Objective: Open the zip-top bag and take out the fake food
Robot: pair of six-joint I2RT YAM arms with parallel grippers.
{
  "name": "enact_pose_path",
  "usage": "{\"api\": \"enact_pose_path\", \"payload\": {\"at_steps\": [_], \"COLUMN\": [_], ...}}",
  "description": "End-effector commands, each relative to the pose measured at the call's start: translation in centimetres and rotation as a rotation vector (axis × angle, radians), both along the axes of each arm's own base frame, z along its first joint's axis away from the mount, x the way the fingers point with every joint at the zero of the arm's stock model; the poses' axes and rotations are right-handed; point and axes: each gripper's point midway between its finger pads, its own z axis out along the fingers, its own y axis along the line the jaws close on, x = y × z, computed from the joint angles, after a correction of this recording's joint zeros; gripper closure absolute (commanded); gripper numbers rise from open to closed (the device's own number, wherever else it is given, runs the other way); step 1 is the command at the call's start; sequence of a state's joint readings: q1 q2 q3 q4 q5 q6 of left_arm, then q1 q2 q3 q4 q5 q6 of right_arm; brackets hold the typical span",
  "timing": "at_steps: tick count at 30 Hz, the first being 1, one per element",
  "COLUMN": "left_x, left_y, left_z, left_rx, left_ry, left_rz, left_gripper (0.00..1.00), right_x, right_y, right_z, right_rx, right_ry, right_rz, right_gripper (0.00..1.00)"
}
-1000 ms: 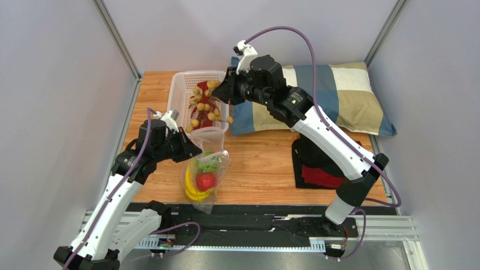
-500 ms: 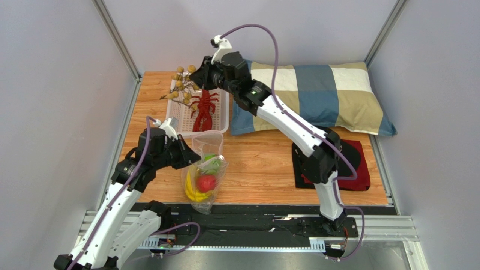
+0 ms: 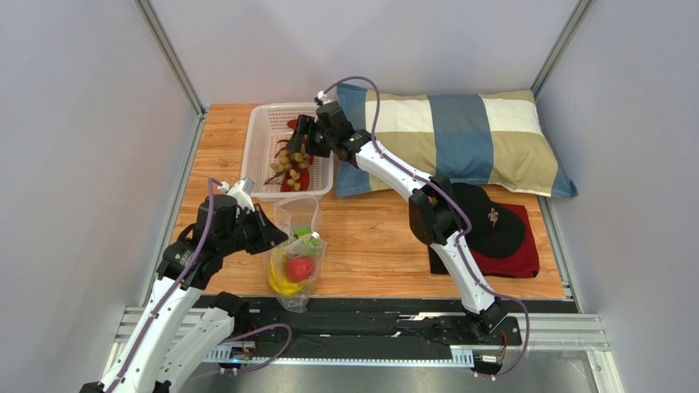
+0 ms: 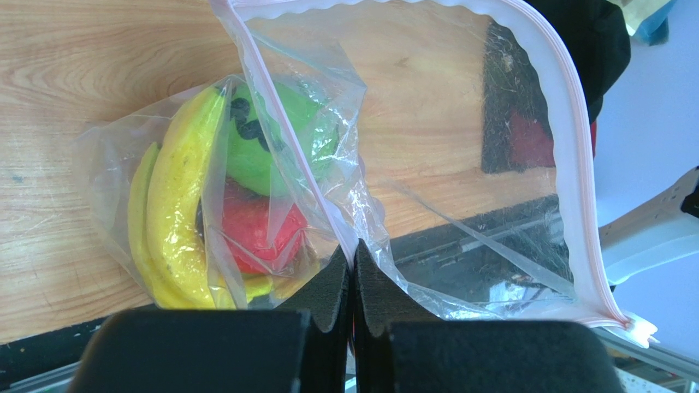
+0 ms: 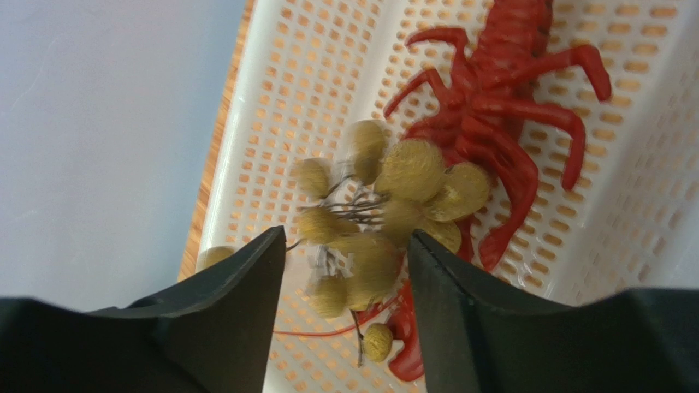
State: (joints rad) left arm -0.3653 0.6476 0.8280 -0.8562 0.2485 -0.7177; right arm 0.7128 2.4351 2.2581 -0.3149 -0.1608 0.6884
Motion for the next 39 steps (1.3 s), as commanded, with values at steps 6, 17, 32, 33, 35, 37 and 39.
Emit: {"api": "enact_pose_path", "payload": {"at_steps": [6, 17, 32, 33, 35, 37, 39], "left_x": [0.4, 3.4, 6.6, 6.7, 7.1, 7.1, 7.4], "left_y": [0.4, -1.6, -4.5, -4.6, -5.0, -6.0, -6.9], "left_z": [0.6, 2.0, 6.9, 7.0, 7.1, 7.1, 7.4], "left_rx": [-0.008, -0.031, -0.110, -0.111, -0.130, -0.159, -0.161], "left_ry": [-0.042, -0.059, -0.129, -0.128, -0.123, -0.102, -0.100], "left_rz": [0.043, -0.015, -0.100, -0.101, -0.098, -0.126, -0.142], "left_gripper": [1.00, 1.00, 1.00, 1.00, 1.00, 1.00, 1.00], "right_x": [-6.8, -22.5, -23.6, -23.8, -24.4, -24.8, -24.8], "right_y": [-6.7, -10.2, -6.8, -6.9, -7.0, -7.1, -7.2], "right_z": [10.2, 14.1, 6.9, 6.4, 4.9, 4.1, 3.6], "right_rx": [-0.210, -0.351, -0.452, -0.456, -0.438, -0.423, -0.411], "right_ry": [-0.009, -0.112, -0.007, -0.002, 0.026, 0.030, 0.031], "right_rz": [0.076, 0.342, 0.448, 0.455, 0.476, 0.485, 0.483], "right_gripper": [0.02, 0.65, 0.91, 0.91, 0.92, 0.92, 0.92]}}
